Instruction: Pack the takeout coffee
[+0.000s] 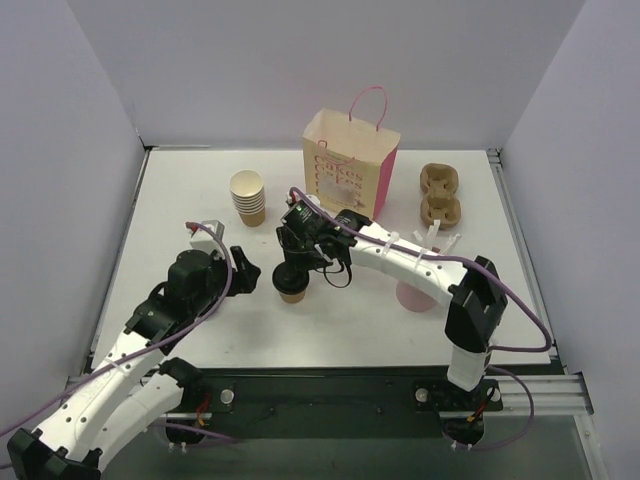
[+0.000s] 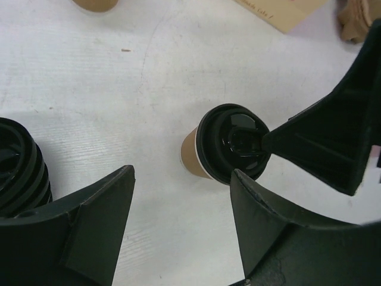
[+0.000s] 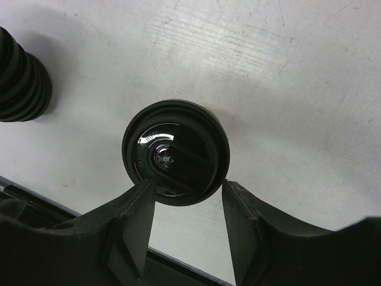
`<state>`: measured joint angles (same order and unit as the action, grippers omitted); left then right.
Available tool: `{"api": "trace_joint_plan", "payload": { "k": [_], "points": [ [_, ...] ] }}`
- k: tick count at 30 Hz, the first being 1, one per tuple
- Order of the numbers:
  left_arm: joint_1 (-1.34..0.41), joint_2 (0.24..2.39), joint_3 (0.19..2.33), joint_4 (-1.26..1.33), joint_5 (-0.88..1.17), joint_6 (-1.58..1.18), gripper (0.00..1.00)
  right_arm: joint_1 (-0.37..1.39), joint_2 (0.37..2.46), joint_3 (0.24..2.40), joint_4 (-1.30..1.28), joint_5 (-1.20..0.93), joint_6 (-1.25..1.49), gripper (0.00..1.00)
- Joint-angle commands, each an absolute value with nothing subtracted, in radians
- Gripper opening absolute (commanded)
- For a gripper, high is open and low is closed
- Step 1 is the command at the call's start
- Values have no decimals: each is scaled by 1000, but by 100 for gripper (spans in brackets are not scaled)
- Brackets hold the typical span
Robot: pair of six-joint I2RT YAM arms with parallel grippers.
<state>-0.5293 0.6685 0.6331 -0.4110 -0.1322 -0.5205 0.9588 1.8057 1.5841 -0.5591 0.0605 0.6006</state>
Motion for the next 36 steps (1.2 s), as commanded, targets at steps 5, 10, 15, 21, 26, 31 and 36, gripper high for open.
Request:
{"api": "trace_joint_plan", "payload": {
  "k": [5, 10, 15, 21, 26, 31, 36],
  "points": [
    [-526, 787, 660, -374, -26, -572, 72, 885, 1779, 1500, -454, -104, 580, 52],
    [-525, 848, 638, -319, -2, -601, 69, 870, 1784, 1459, -408, -161, 552, 55],
    [-520, 929, 618, -287, -3, -615, 61, 868, 1792, 1407, -362, -209, 541, 53],
    [-515, 991, 583, -221, 0, -630, 57, 861, 1796, 1347, -333, -198, 548, 45],
    [-515, 1012, 561, -183, 14, -624, 57, 856, 1793, 1315, -316, -195, 552, 42],
    [-515, 1055, 552, -201, -41, -623, 56, 853, 1802, 1281, -304, -186, 557, 39],
    [-515, 1110, 540, -271, -139, -641, 55, 847, 1805, 1238, -288, -163, 565, 39]
  ]
}}
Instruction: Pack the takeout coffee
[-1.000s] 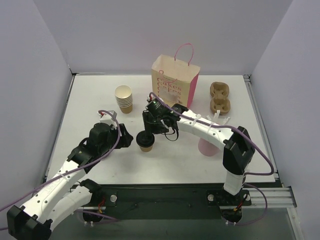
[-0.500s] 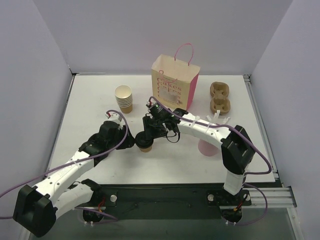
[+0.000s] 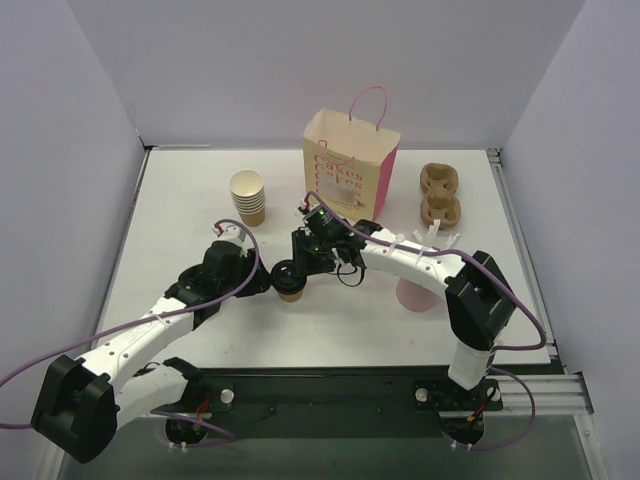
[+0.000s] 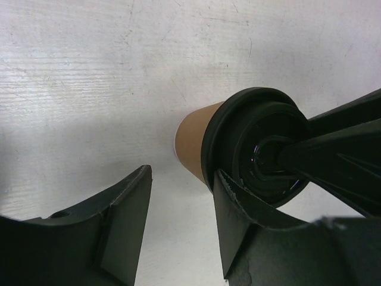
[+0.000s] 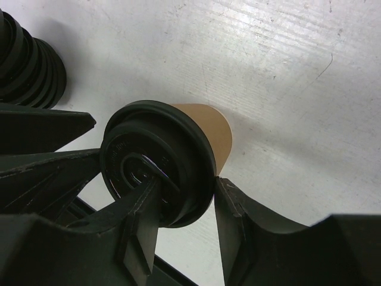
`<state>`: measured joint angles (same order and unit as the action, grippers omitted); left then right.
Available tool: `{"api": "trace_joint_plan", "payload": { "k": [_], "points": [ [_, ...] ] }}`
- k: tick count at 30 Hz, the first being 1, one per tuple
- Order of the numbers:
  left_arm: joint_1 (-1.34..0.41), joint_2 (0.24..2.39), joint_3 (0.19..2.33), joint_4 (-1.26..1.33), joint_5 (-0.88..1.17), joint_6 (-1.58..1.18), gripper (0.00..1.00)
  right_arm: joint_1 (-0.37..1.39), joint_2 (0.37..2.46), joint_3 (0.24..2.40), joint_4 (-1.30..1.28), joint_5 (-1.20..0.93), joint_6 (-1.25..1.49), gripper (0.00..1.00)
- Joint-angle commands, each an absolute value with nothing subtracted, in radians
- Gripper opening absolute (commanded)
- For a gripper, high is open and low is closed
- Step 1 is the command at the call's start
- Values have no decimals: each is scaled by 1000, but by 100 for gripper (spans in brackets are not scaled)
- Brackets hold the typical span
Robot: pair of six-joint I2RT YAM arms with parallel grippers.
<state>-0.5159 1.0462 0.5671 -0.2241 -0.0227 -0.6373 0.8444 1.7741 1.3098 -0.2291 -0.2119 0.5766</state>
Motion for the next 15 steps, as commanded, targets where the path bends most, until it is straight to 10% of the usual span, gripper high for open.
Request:
{"api": "trace_joint_plan", "payload": {
  "k": [1, 15],
  "points": [
    [-515, 1120, 538, -276, -162, -644, 55, 842, 1805, 1232, -288, -160, 563, 38],
    [-491, 1083, 744, -368, -79, -591, 69, 838, 1798, 1233, -281, -164, 546, 35]
  ]
}}
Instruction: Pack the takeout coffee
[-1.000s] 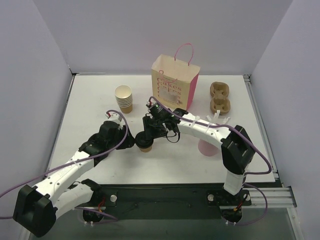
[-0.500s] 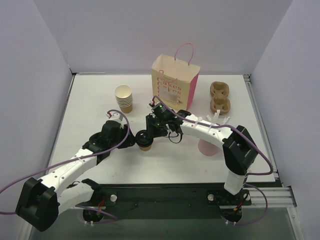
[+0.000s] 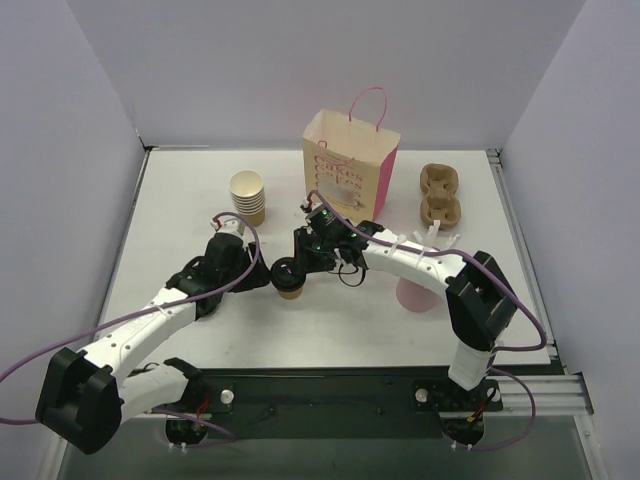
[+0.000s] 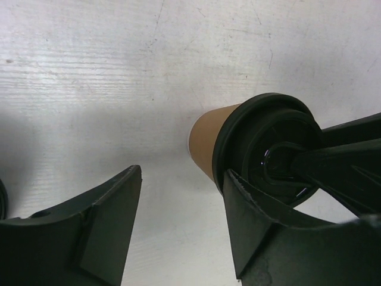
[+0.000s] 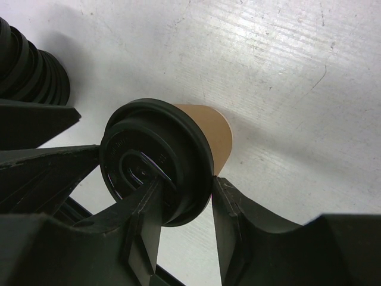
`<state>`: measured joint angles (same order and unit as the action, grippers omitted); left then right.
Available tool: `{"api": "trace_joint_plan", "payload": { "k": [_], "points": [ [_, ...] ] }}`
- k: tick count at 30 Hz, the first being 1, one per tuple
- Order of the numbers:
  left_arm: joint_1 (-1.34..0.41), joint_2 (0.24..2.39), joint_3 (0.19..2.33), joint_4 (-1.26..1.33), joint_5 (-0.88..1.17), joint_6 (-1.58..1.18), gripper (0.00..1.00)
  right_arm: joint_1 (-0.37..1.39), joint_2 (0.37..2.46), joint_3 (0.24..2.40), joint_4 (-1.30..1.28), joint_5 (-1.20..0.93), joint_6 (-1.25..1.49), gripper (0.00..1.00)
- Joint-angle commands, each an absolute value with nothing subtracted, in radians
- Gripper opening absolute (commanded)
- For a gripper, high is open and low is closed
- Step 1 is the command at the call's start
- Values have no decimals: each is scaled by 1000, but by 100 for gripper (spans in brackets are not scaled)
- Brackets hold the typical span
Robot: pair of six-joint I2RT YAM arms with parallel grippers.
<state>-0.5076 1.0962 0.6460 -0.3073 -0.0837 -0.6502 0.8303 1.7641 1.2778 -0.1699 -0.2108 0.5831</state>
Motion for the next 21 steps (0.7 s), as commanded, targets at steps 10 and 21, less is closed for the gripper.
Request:
{"api": "trace_joint_plan", "payload": {
  "k": [10, 21],
  "points": [
    [-489, 1184, 726, -206, 61, -568, 69, 838, 1789, 1259, -281, -183, 569, 35],
    [-489, 1241, 658, -149, 40, -566, 65, 831, 1689, 1269, -282, -218, 572, 43]
  ]
}}
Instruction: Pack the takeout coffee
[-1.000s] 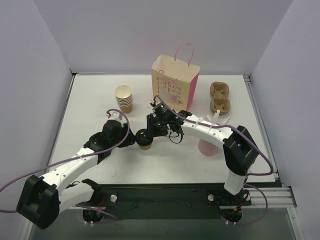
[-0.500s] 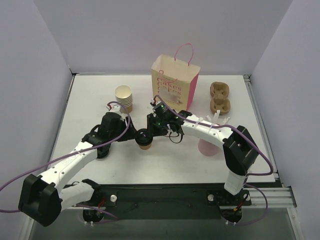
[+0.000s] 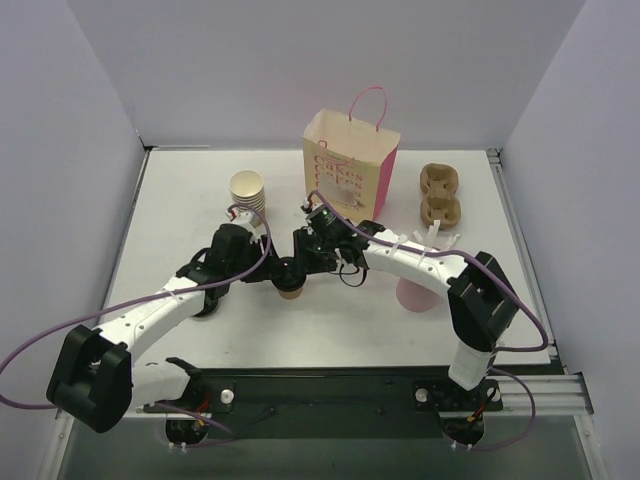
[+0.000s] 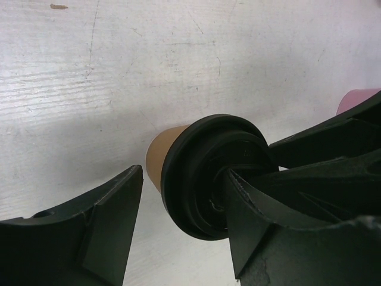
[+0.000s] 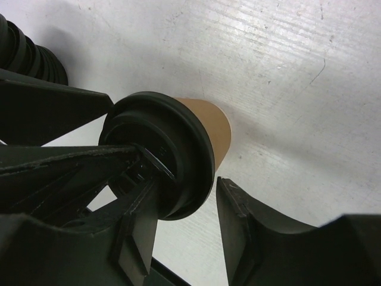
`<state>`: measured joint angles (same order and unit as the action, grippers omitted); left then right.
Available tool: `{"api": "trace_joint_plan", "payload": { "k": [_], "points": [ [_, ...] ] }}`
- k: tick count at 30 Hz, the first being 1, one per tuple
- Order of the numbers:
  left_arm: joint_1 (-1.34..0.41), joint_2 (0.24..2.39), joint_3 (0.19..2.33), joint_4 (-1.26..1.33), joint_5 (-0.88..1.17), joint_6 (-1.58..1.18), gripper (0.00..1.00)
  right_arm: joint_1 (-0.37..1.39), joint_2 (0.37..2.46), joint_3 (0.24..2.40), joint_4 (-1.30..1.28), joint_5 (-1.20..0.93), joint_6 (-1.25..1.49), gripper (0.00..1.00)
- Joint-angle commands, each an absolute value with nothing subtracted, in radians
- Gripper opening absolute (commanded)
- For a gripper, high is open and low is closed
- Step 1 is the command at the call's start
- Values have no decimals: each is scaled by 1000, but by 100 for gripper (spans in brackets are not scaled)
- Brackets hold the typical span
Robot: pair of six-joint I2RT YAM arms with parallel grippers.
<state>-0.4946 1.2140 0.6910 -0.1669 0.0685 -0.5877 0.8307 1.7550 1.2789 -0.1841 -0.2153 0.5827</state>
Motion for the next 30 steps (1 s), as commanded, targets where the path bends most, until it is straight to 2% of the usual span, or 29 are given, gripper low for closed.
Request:
{"api": "trace_joint_plan", "payload": {
  "k": [1, 5, 14, 30],
  "points": [
    [-489, 1244, 650, -146, 40, -568, 64, 831, 1677, 1269, -282, -218, 575, 44],
    [-489, 1256, 641, -121, 57, -561, 61, 816, 1623, 1259, -284, -213, 574, 44],
    [-492, 1281, 604, -46, 132, -568, 54, 779, 1629, 1238, -282, -195, 592, 36],
    [-499, 1259, 522, -15, 127, -580, 52, 779, 1703, 1230, -236, -161, 667, 28]
  ]
}}
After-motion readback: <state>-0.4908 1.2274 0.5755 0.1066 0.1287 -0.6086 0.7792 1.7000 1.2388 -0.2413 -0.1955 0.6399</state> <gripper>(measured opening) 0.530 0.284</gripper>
